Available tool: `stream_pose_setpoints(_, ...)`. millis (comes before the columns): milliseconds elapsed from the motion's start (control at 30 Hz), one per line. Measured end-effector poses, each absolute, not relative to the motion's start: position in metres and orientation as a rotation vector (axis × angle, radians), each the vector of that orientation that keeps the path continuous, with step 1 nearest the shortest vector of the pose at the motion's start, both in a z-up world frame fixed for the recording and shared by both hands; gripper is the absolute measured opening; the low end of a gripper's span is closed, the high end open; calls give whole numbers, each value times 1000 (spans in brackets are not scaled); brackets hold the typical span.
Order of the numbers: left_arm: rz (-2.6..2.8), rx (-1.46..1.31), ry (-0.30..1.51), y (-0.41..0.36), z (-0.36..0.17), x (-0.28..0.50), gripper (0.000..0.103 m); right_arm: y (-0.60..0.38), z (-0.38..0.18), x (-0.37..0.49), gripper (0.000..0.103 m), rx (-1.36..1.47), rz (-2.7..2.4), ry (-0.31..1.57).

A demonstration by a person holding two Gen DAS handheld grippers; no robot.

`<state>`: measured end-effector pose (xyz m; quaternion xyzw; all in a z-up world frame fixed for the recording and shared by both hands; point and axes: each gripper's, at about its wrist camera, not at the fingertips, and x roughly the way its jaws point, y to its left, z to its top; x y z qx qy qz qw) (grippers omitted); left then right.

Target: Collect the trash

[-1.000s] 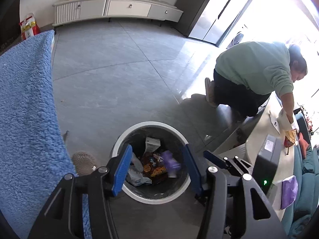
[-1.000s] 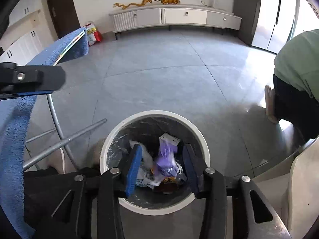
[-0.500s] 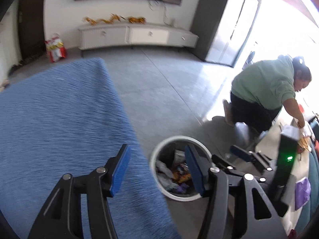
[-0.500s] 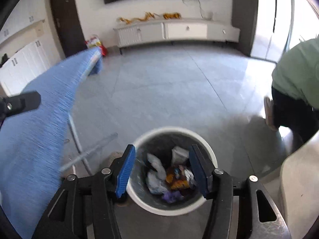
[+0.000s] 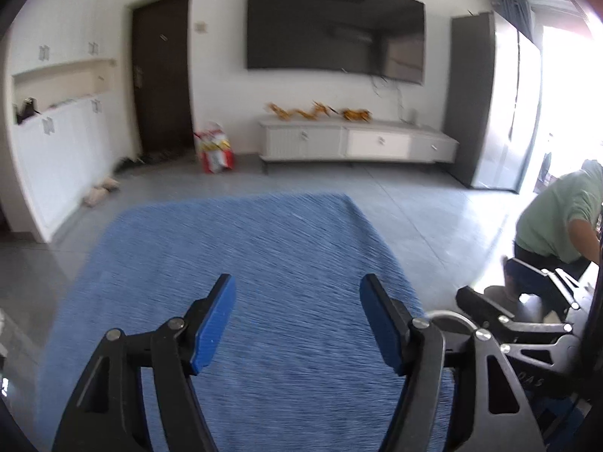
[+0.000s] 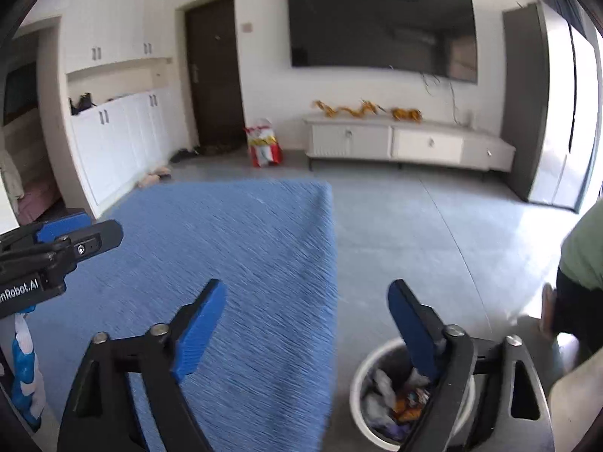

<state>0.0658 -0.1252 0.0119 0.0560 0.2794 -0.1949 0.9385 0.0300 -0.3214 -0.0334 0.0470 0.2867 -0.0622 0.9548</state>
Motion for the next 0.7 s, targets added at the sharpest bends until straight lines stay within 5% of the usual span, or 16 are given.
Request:
stream_pose_setpoints(200, -278, 120, 431, -79, 41, 49, 81, -277, -4, 40, 100, 77, -92, 511)
stream_pose_setpoints(700, -150, 104, 360, -42, 47, 37, 84, -238, 14, 29, 103, 57, -191, 388)
